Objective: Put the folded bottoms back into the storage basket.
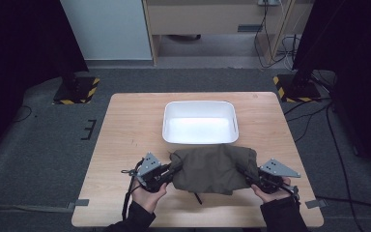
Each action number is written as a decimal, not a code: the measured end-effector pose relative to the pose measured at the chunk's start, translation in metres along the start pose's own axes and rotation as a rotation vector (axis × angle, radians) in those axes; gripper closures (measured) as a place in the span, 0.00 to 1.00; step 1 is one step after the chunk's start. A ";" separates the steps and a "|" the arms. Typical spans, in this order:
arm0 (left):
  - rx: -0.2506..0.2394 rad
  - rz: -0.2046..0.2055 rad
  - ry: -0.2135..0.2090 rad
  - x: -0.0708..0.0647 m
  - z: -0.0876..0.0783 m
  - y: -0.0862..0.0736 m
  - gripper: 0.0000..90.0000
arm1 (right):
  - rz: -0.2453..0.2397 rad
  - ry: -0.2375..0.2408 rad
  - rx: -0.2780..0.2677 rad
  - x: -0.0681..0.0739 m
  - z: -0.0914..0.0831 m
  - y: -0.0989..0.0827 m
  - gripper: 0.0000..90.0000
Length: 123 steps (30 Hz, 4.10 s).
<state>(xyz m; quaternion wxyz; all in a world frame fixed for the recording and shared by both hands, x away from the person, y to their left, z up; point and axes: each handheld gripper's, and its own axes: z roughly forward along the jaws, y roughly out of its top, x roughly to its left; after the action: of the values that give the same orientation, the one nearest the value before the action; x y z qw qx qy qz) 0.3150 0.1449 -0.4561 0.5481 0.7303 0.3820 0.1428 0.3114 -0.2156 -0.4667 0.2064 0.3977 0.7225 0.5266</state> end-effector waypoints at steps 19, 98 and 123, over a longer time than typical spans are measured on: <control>-0.039 0.046 -0.010 -0.005 -0.003 0.009 0.93 | -0.045 -0.001 -0.035 0.009 -0.003 0.011 0.87; -0.331 0.065 0.083 0.041 0.000 0.165 0.93 | -0.114 -0.047 -0.338 -0.014 0.051 0.161 0.87; -0.185 0.005 0.161 0.087 0.056 0.143 0.93 | -0.062 -0.094 -0.173 -0.040 0.112 0.146 0.86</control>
<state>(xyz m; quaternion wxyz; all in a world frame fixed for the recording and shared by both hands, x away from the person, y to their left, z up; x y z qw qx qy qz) 0.4655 0.1531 -0.3646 0.5805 0.6636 0.4081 0.2371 0.4678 -0.1616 -0.3771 0.2900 0.3800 0.6757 0.5612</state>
